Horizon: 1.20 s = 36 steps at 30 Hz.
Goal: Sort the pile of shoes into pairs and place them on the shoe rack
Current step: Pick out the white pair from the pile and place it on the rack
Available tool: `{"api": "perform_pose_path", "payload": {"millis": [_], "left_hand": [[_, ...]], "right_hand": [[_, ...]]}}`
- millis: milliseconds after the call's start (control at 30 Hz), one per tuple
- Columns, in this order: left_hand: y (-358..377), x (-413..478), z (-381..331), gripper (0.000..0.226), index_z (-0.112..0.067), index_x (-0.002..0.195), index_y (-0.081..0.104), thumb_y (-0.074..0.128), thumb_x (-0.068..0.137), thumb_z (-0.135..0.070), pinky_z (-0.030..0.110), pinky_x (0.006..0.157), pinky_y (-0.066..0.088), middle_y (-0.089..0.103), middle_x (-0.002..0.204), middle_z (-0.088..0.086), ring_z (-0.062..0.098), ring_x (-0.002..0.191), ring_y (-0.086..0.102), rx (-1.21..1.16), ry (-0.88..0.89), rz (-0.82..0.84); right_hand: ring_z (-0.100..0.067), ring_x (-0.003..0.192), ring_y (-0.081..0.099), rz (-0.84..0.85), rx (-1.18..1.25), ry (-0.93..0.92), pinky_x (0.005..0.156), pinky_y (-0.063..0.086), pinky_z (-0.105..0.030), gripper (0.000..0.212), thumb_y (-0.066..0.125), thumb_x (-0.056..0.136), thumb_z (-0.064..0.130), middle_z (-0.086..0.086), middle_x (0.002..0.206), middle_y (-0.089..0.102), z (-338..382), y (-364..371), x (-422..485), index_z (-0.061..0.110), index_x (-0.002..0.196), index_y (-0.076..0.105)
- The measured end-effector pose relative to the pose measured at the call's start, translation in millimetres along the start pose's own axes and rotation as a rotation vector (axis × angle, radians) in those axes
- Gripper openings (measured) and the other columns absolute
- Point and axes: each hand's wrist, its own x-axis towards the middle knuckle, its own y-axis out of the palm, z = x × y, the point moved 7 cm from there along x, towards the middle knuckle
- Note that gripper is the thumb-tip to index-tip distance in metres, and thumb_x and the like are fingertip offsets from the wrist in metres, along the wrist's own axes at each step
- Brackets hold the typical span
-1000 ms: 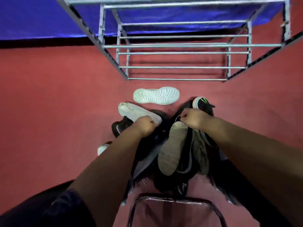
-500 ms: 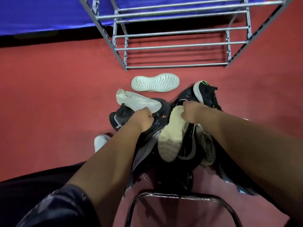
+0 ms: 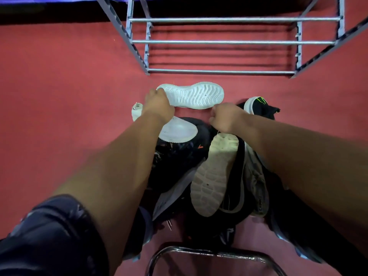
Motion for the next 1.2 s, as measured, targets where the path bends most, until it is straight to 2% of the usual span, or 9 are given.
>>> {"api": "perform_pose_path", "payload": {"millis": [100,200,467,600,700,800,933,1100,1200], "left_hand": [[2.3,18.1,7.6,0.067,-0.002,0.146,0.037,0.067,0.089,-0.017,0.042,0.106,0.038,0.037,0.148,0.017,0.038,0.134,0.042,-0.103,-0.089,-0.019],[9.0,32.6,15.9,0.079,-0.006,0.153,0.026,0.071,0.090,-0.022,0.033,0.086,0.040,0.040,0.150,0.013,0.032,0.131,0.051,-0.332,-0.243,0.082],[10.0,47.4,38.5,0.064,-0.010,0.131,0.056,0.088,0.078,-0.024,0.032,0.061,0.057,0.070,0.112,0.007,0.027,0.092,0.074,-0.427,-0.324,0.091],[11.3,36.6,29.1,0.046,-0.017,0.110,0.068,0.094,0.072,-0.019,0.038,0.078,0.061,0.072,0.100,-0.002,0.020,0.088,0.073,-0.517,-0.192,0.164],[-6.6,26.3,12.9,0.038,-0.015,0.100,0.067,0.091,0.072,-0.012,0.039,0.083,0.059,0.061,0.110,0.004,0.027,0.098,0.066,-0.499,0.013,-0.014],[-31.3,4.5,-10.5,0.027,-0.014,0.096,0.061,0.071,0.074,-0.002,0.040,0.083,0.047,0.051,0.109,0.007,0.031,0.100,0.051,-0.155,0.292,-0.354],[-30.2,-38.1,-25.6,0.040,-0.010,0.097,0.058,0.059,0.062,0.009,0.039,0.071,0.035,0.052,0.100,0.013,0.033,0.088,0.047,0.091,0.379,-0.535],[31.2,-80.4,-35.6,0.040,-0.013,0.125,0.053,0.067,0.088,-0.014,0.035,0.081,0.047,0.047,0.125,0.005,0.021,0.092,0.054,-0.114,0.560,-0.012],[26.2,-74.3,-5.1,0.028,-0.012,0.120,0.053,0.057,0.093,-0.011,0.037,0.085,0.051,0.051,0.121,0.003,0.021,0.095,0.060,-0.442,0.239,-0.150]], "right_hand": [[-0.030,0.104,0.065,-0.017,0.030,-0.009,0.094,0.056,-0.043,0.032,0.050,0.099,0.031,-0.008,0.111,0.070,4.2,3.6,16.0,0.011,0.115,0.068],[-0.028,0.104,0.065,-0.018,0.092,0.006,0.094,0.056,-0.042,0.027,0.051,0.099,0.027,-0.006,0.113,0.069,3.3,8.3,28.8,0.013,0.116,0.068],[-0.029,0.112,0.062,-0.007,0.124,0.076,0.095,0.053,-0.040,0.037,0.052,0.100,0.030,-0.008,0.124,0.066,-7.4,10.5,46.3,0.013,0.132,0.059],[-0.026,0.104,0.063,-0.031,0.223,0.109,0.090,0.054,-0.037,0.033,0.051,0.099,0.029,-0.004,0.118,0.065,-13.2,7.9,43.7,0.015,0.127,0.060],[-0.027,0.094,0.064,-0.084,0.240,0.101,0.076,0.049,-0.033,0.027,0.048,0.100,0.027,-0.008,0.106,0.071,-11.9,-0.3,40.0,0.011,0.112,0.066],[-0.033,0.099,0.066,-0.063,0.211,0.111,0.078,0.049,-0.033,0.030,0.048,0.099,0.026,-0.013,0.101,0.071,-6.7,-1.3,33.3,0.006,0.104,0.070],[-0.036,0.116,0.063,-0.047,0.205,0.136,0.086,0.046,-0.033,0.039,0.047,0.103,0.029,-0.020,0.125,0.068,-2.0,3.0,23.3,0.003,0.126,0.065],[-0.036,0.109,0.062,-0.020,0.250,0.145,0.088,0.047,-0.036,0.037,0.036,0.107,0.018,-0.019,0.125,0.067,2.9,7.3,17.4,0.007,0.129,0.064],[-0.036,0.110,0.065,-0.063,0.367,0.223,0.088,0.048,-0.035,0.042,0.037,0.110,0.030,-0.017,0.119,0.069,-6.9,6.6,20.1,0.003,0.124,0.065]]}}
